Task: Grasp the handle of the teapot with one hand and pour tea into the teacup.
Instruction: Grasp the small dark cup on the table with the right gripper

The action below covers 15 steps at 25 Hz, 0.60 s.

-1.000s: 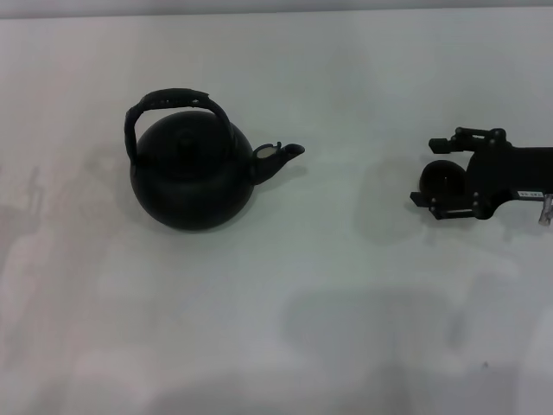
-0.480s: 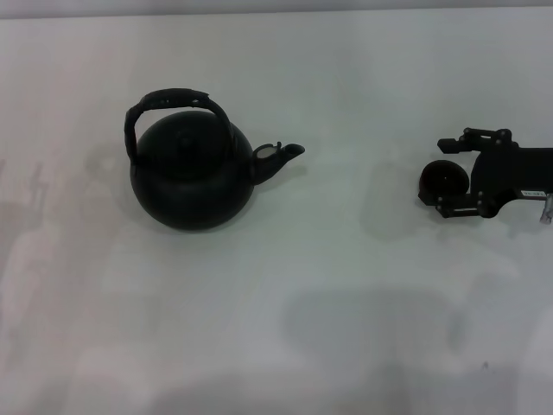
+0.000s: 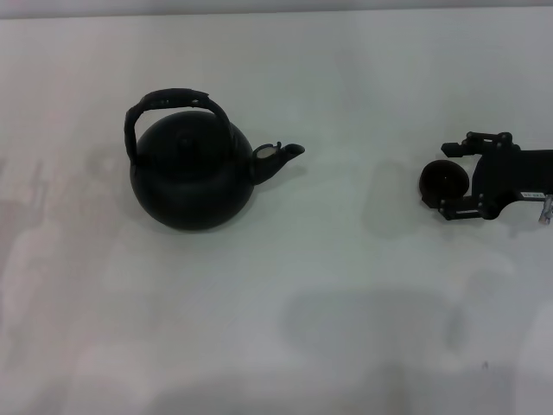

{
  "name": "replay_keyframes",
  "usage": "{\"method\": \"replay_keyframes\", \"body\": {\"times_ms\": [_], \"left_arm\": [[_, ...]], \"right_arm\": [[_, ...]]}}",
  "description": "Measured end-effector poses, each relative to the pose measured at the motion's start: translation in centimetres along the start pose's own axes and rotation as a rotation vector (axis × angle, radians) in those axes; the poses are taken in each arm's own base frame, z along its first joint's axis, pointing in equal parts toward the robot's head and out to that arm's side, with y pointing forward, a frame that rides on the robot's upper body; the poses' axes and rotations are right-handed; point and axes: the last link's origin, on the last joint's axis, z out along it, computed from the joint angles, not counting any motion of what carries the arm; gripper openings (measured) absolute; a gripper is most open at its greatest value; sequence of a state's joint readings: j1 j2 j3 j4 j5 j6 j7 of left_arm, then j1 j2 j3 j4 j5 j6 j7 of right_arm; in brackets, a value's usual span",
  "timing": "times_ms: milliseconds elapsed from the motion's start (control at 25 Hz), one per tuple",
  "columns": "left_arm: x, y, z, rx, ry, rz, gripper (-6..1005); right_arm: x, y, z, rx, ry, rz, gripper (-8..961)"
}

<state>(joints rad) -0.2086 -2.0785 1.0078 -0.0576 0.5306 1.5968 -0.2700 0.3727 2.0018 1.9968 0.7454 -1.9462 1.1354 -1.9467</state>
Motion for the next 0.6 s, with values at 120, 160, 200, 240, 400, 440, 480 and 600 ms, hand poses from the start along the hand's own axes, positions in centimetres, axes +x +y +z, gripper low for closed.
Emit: {"method": "replay_keyframes", "body": {"times_ms": [120,160,200,240,400,440,480,600], "left_arm": [[0.04,-0.07,0.10,-0.001,0.001,0.003,499],[0.07,-0.10,0.15,-0.001,0.003,0.004,499],[0.11,-0.13,0.20,-0.002,0.004,0.006,499],[0.13,-0.14,0.24,-0.002,0.006,0.007,499],[0.14,-0.14,0.27,-0.003,0.006,0.007,499],[0.15,-0.14,0.29,-0.003,0.007,0.007,499],[0.15,-0.14,0.31,-0.003,0.007,0.007,499],[0.16,-0.14,0.35,-0.003,0.008,0.007,499]], "right_arm": [[0.05,-0.04,0.05,0.004,0.005,-0.002,759],[0.12,-0.03,0.08,0.004,0.011,-0.003,759],[0.21,-0.05,0.11,0.006,0.018,-0.004,758],[0.31,-0.09,0.12,0.009,0.026,-0.004,757],[0.42,-0.10,0.24,0.010,0.040,-0.005,753],[0.43,-0.10,0.26,0.010,0.041,-0.006,752],[0.43,-0.11,0.27,0.011,0.042,-0.006,751],[0.48,-0.15,0.29,0.015,0.045,-0.007,748]]}}
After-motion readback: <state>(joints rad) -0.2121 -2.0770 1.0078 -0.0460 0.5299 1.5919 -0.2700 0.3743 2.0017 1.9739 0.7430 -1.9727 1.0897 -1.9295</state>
